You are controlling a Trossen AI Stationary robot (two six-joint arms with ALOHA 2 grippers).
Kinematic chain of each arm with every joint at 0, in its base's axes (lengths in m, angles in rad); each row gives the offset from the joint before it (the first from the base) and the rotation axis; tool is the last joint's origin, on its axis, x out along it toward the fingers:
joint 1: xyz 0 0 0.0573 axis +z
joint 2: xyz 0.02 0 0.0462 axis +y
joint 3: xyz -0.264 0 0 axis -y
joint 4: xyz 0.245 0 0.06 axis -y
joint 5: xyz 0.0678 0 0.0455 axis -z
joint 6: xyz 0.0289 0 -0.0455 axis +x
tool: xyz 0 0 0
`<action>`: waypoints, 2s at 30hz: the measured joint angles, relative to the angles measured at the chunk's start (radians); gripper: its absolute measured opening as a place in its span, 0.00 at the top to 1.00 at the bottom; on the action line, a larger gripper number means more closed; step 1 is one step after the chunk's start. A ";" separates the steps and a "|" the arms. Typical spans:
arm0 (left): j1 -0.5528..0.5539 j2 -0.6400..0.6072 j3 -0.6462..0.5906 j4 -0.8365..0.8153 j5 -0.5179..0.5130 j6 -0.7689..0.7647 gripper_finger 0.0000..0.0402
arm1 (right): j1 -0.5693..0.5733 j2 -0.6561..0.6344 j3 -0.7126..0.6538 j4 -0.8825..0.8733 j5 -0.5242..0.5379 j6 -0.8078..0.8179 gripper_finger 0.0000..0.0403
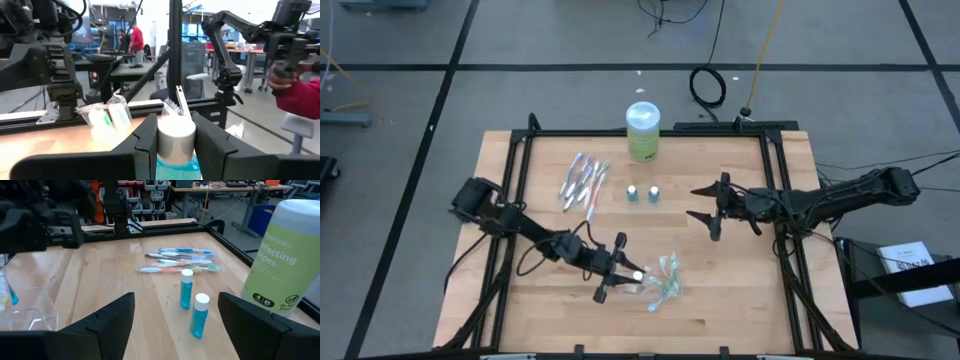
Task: Pick & Place toothbrushing station
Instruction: Put the mouthwash into the transparent organizer
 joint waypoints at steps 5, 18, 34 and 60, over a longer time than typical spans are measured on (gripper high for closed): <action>-0.010 0.058 0.003 0.055 -0.016 0.024 0.78 | 0.000 0.000 0.000 0.000 0.000 -0.006 0.31; 0.005 0.134 0.070 -0.006 0.040 0.004 0.78 | 0.000 0.000 0.000 0.009 -0.001 -0.026 0.31; 0.014 0.134 0.073 -0.087 0.048 0.001 0.78 | 0.000 0.000 0.000 0.011 0.000 -0.027 0.31; 0.067 0.263 0.074 0.042 0.124 -0.058 0.77 | 0.000 0.000 0.001 0.045 -0.001 -0.053 0.31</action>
